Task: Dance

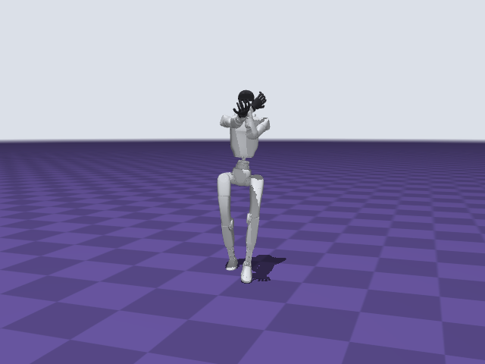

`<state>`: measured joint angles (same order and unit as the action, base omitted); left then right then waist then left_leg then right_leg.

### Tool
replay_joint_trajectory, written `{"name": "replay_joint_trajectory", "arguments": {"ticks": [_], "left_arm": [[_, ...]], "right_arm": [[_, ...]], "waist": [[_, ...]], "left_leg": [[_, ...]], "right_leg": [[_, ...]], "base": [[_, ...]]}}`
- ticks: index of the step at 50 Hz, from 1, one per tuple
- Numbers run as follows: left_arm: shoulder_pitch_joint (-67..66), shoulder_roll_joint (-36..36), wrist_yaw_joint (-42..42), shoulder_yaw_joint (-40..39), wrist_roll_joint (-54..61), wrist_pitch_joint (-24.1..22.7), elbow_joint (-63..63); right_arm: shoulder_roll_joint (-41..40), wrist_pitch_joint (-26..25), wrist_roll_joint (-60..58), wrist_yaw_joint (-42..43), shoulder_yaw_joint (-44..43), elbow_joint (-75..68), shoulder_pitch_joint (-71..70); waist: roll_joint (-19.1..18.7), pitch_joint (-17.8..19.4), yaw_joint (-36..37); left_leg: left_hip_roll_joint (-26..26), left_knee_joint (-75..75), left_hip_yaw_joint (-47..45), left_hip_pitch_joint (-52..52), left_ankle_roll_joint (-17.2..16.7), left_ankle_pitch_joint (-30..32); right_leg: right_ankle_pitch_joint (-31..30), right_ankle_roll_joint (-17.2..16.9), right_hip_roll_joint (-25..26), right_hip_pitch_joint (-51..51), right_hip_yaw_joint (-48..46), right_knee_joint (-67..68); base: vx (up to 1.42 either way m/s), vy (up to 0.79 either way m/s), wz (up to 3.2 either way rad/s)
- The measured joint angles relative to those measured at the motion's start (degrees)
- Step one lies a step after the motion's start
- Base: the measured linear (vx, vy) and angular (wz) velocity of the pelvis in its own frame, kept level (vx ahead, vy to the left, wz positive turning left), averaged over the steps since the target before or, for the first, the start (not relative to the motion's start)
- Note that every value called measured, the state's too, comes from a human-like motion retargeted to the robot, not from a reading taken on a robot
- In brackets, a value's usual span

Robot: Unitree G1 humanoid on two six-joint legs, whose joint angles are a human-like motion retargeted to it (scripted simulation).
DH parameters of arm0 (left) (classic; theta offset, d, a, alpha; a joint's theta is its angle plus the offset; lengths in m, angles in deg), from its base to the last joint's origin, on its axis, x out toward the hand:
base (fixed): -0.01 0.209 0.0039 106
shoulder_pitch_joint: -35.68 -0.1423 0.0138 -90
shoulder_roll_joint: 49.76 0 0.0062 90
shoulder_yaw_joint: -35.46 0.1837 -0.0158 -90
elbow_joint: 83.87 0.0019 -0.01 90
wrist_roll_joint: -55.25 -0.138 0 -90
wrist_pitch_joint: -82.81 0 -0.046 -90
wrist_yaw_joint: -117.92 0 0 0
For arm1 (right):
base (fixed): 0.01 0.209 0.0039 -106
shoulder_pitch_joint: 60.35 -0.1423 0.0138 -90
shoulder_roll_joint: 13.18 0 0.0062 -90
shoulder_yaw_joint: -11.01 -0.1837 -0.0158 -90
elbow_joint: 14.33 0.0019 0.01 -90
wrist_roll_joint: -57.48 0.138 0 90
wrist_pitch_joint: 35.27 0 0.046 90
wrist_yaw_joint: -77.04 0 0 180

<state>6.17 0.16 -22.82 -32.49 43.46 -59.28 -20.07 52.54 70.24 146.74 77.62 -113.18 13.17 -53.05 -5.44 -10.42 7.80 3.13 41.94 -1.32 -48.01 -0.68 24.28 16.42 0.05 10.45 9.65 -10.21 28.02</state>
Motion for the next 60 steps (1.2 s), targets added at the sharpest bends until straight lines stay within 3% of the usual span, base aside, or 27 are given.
{"name": "replay_joint_trajectory", "arguments": {"ticks": [32, 60], "left_arm": [[-3.1, -0.2, 1.6, 1.4, 0.6, -0.4, 1.4], [-2.9, -0.4, 3.3, 1.3, 0.1, -0.1, 1.0]], "right_arm": [[-5.1, -1.1, 0.9, -1.3, 4.1, 6.7, -1.2], [-6.1, -0.1, 0.8, -1.3, 5.3, 6.8, -0.9]], "waist": [[0.4, -0.7, -1.9], [1.8, -0.3, -2.3]], "left_leg": [[1.7, 2.7, -1.4, -1.2, 3.5, -1.5], [1.6, 1.7, -2.3, -1.0, 3.0, -1.6]], "right_leg": [[-1.7, 0.5, 0.2, 0.1, 2.9, -1.3], [-3.4, -1.2, -1.2, -0.3, 2.2, -2.3]], "base": [[-0.01, -0.01, -0.04], [0.00, 0.00, 0.00]]}}
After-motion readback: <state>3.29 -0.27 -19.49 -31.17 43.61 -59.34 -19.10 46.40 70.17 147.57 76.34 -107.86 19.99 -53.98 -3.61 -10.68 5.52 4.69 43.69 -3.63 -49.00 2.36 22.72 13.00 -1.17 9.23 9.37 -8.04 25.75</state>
